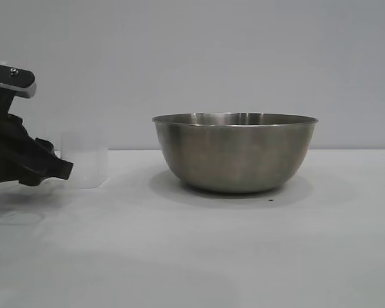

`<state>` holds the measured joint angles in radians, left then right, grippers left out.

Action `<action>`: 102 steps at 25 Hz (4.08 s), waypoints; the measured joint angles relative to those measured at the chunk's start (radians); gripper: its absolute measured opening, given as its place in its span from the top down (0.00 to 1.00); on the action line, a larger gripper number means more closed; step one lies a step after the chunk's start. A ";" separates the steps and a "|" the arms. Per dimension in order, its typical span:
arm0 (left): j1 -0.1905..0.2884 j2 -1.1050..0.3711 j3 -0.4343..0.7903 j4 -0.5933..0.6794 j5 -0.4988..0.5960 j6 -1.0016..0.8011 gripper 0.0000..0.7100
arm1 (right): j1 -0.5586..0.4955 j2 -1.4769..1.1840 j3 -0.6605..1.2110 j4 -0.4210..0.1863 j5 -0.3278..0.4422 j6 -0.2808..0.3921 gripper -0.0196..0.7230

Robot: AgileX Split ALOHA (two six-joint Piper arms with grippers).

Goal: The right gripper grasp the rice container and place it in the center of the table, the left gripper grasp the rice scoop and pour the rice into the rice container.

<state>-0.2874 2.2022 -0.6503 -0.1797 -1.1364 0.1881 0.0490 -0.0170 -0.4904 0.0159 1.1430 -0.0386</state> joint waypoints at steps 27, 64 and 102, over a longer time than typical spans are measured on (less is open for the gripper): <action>0.000 -0.810 0.225 0.258 0.177 -0.109 0.55 | 0.000 0.000 0.000 0.000 0.000 0.000 0.27; 0.390 -2.052 0.141 0.139 1.888 -0.128 0.55 | 0.000 0.000 0.000 0.000 0.000 0.000 0.27; 0.397 -2.220 0.166 0.148 2.255 -0.189 0.55 | 0.000 0.000 0.000 0.000 0.000 0.000 0.27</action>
<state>0.1095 -0.0183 -0.4842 -0.0313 1.1189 -0.0012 0.0490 -0.0170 -0.4904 0.0159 1.1430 -0.0386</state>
